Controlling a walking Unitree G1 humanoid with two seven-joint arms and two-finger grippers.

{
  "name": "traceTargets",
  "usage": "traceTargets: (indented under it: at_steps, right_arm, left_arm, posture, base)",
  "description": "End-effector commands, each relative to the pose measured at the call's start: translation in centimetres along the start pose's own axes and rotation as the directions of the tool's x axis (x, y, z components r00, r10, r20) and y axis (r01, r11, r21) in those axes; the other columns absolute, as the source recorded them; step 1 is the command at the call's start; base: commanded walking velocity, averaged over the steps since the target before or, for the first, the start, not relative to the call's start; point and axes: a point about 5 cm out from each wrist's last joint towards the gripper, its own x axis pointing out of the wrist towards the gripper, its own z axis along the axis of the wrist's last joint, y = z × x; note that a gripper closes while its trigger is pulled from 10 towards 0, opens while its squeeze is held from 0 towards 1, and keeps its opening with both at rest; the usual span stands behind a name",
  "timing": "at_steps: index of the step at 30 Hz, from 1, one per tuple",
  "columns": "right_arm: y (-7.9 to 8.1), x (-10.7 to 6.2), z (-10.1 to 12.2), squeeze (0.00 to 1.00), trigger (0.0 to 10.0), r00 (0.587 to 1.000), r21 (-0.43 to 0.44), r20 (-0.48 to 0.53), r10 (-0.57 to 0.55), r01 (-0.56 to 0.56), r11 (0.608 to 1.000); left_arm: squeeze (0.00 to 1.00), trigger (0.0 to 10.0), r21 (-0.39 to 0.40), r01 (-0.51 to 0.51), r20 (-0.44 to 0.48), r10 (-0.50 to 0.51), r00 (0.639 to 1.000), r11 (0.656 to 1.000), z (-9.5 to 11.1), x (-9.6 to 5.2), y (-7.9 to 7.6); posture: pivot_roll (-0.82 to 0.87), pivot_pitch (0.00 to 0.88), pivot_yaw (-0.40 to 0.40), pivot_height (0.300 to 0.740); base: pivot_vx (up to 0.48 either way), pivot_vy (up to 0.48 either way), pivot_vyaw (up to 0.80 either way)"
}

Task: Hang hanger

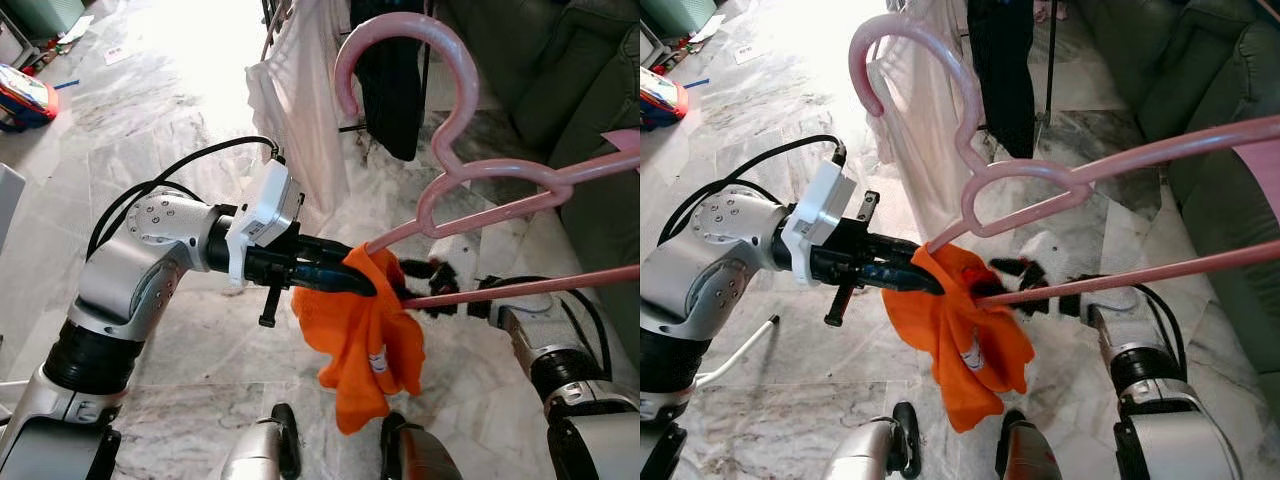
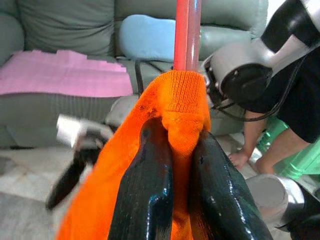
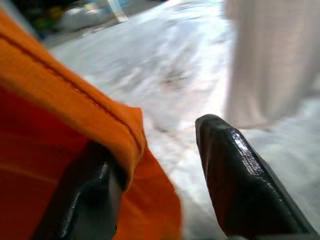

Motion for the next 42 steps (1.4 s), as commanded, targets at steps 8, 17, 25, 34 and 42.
traceTargets:
  at_steps: [8, 17, 25, 34, 42]
  right_arm:
    - [-0.1, -0.4, -1.2, 0.00, 0.0, 0.995, 0.062, 0.009, -0.104, 0.103, 0.993]
    - [-0.5, -0.4, -0.8, 0.00, 0.0, 0.986, 0.096, 0.052, -0.159, 0.154, 0.983]
    - [-2.4, -2.9, 0.1, 0.00, 0.0, 0.941, 0.165, 0.122, -0.316, 0.295, 0.941]
    - [-4.1, -6.1, 1.8, 0.00, 0.0, 0.879, 0.202, 0.177, -0.443, 0.408, 0.891]
    - [-5.6, -7.8, 4.4, 0.00, 0.0, 0.783, 0.214, 0.204, -0.587, 0.550, 0.807]
  left_arm:
    - [0.00, 0.0, 0.039, 0.018, 0.020, -0.019, 1.000, 0.999, 0.9, 0.1, -0.2]
    - [0.00, 0.0, 0.029, 0.009, 0.018, -0.010, 1.000, 1.000, 0.5, 0.1, -0.1]
    - [0.00, 0.0, -0.033, -0.194, 0.003, 0.195, 0.981, 0.980, -3.6, -1.7, 0.8]
    - [0.00, 0.0, -0.046, -0.381, -0.022, 0.380, 0.925, 0.923, -7.8, -3.1, 1.0]
    - [0.00, 0.0, 0.019, -0.506, -0.027, 0.507, 0.862, 0.862, -10.5, -3.6, 0.5]
  posture:
    - [0.05, 0.298, 0.089, 0.740]
    - [0.05, 0.294, 0.084, 0.740]
    - [0.01, 0.290, 0.072, 0.740]
    - [-0.03, 0.292, 0.067, 0.740]
    - [-0.06, 0.298, 0.068, 0.740]
  base:
    - [0.000, 0.000, 0.00]
    - [0.000, 0.000, 0.00]
    - [0.000, 0.000, 0.00]
    - [0.000, 0.000, 0.00]
    - [0.000, 0.000, 0.00]
